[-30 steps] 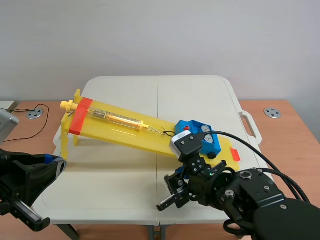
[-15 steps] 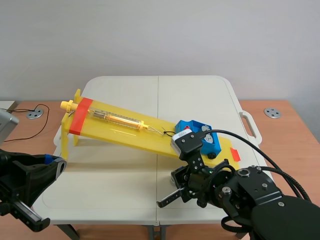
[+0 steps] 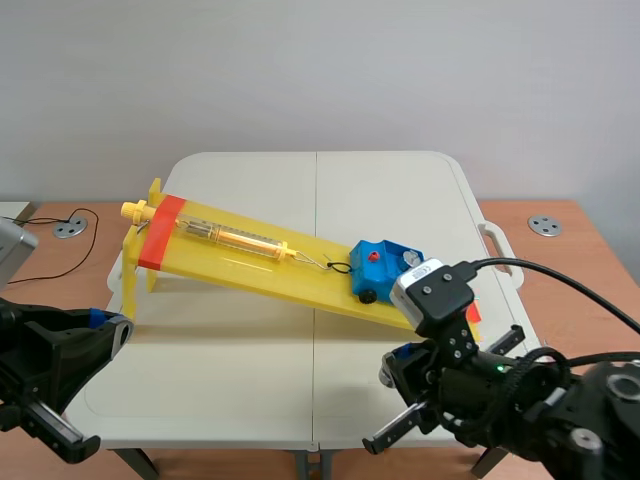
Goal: Place the four metal weights on the blue cart on the ramp.
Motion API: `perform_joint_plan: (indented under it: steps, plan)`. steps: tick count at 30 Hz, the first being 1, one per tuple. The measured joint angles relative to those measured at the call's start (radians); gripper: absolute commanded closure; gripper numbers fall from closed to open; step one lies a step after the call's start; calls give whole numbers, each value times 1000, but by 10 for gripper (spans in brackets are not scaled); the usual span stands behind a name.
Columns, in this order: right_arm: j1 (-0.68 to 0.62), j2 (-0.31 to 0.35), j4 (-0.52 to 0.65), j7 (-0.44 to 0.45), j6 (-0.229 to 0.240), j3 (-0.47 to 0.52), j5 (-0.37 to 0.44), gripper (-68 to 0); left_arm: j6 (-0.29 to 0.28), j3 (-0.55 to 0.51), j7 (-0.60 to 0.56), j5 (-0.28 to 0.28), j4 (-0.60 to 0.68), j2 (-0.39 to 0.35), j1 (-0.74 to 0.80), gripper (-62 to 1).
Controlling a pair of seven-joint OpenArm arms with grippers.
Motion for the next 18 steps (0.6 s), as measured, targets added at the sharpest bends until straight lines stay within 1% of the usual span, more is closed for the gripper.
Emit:
perform_joint_plan:
  steps: [3, 6, 8, 11, 13, 15, 18]
  plan:
    - [-63, 15, 98, -29, 15, 47, 63, -6, 0, 0, 0, 0, 0, 0, 0, -40]
    - [-106, 14, 180, -56, 36, 116, 141, -6, 0, 0, 0, 0, 0, 0, 0, -40]
    - [-121, 14, 224, -68, 52, 164, 201, -6, 0, 0, 0, 0, 0, 0, 0, -40]
    - [-121, 12, 269, -73, 64, 230, 274, -6, 0, 0, 0, 0, 0, 0, 0, -40]
    - [-109, -5, 278, -72, 68, 273, 293, -6, 0, 0, 0, 0, 0, 0, 0, -40]
    - [-86, -33, 278, -77, 67, 308, 296, -6, 0, 0, 0, 0, 0, 0, 0, -40]
    - [-32, -75, 275, -97, 67, 334, 295, -6, 0, 0, 0, 0, 0, 0, 0, -40]
